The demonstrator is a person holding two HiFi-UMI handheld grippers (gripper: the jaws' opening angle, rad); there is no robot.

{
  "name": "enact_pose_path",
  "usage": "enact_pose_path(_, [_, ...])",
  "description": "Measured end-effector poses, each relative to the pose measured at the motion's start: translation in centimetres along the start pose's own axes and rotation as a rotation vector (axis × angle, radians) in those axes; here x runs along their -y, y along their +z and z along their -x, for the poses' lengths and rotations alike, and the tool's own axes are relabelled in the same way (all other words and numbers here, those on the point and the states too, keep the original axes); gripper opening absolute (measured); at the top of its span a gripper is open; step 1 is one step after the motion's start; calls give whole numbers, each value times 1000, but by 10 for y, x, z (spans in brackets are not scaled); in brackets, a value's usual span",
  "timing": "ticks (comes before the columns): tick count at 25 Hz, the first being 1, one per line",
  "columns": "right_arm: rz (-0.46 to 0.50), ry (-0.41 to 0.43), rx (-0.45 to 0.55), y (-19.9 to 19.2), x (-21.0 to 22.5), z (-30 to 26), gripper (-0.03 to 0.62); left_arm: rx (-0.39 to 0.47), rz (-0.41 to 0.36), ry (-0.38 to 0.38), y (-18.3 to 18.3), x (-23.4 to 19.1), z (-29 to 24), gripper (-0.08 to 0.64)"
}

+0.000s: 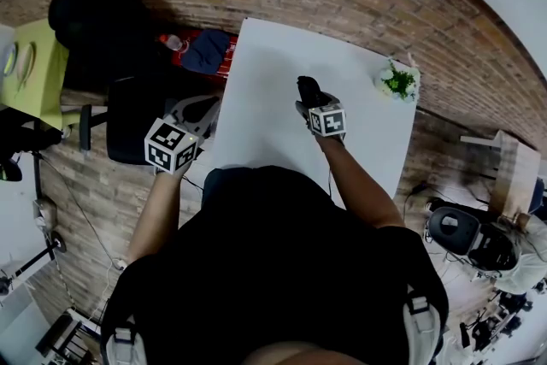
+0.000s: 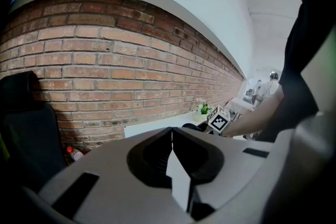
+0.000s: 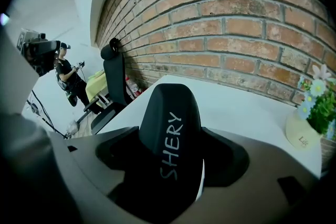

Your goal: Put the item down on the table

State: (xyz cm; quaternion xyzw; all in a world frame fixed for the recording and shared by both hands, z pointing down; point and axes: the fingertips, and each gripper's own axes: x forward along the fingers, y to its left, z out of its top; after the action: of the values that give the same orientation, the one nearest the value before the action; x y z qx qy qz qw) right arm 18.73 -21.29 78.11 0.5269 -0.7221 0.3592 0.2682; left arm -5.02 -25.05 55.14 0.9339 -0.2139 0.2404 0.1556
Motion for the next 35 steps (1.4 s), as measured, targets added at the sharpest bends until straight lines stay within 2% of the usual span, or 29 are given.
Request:
enact_pose_path(9, [5,-19,-62,-21,10,-20,371,-12,10,0,-7,-6,0,11])
enact_pose_path(35, [32,0,-176,-46,-15,-63,372,-25,50,15,-25,-38,12,11])
